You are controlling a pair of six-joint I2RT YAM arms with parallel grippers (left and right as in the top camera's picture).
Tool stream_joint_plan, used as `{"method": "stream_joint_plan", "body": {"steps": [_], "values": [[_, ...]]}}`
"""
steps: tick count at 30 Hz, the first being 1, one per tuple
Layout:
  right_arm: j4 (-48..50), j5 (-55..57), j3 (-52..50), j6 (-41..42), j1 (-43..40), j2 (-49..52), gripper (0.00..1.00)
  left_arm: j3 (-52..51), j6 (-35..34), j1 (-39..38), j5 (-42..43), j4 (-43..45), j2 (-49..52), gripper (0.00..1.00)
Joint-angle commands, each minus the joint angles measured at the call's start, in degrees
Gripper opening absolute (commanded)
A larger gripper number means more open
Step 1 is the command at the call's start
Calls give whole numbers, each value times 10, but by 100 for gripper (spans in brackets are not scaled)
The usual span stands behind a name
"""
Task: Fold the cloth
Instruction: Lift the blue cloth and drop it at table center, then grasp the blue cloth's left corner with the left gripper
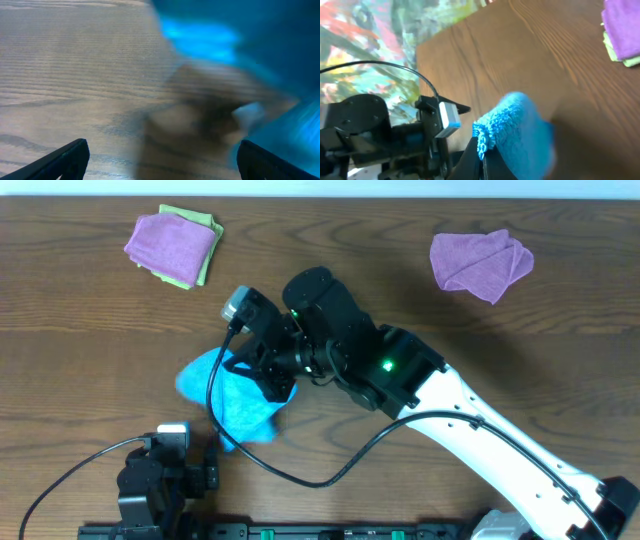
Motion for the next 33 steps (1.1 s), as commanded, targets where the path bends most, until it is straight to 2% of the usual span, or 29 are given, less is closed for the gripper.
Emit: {"method": "stream_joint_plan", "body": {"steps": [1,5,9,10,11,12,17,19,21,24,26,33], "values": [[-9,2,7,15,-13,-2,1,-8,16,-2,-10,-30,-4,95],[-55,70,7,-22,-65,18,1,-8,16,-2,-11,-30,-4,95],[-86,167,6,-62,-168,64,2,-8,16,-2,-11,-30,-4,95],[-85,197,6,-63,-203,83,27,-8,16,-2,-11,-30,-4,95],[-83,215,6,-64,-227,97,68,-8,16,-2,-11,-30,-4,95],[-81,237,6,-63,-257,114,99,-8,16,-2,-11,-30,-4,95],[-79,250,6,-37,-363,140,99,-8,16,-2,-11,-30,-4,95],[-84,211,6,-37,-391,134,99,-8,16,-2,-11,-30,-4,95],[-117,124,6,-37,-417,130,99,-8,17,-2,-14,-30,-4,96],[-166,93,-6,-35,-420,136,99,-8,17,-2,-60,-30,-4,95],[-178,74,-26,-35,-416,138,99,-8,16,-2,-61,-30,-4,96],[-132,27,-119,-21,-407,138,93,-8,16,-2,-55,-4,-4,95]]}}
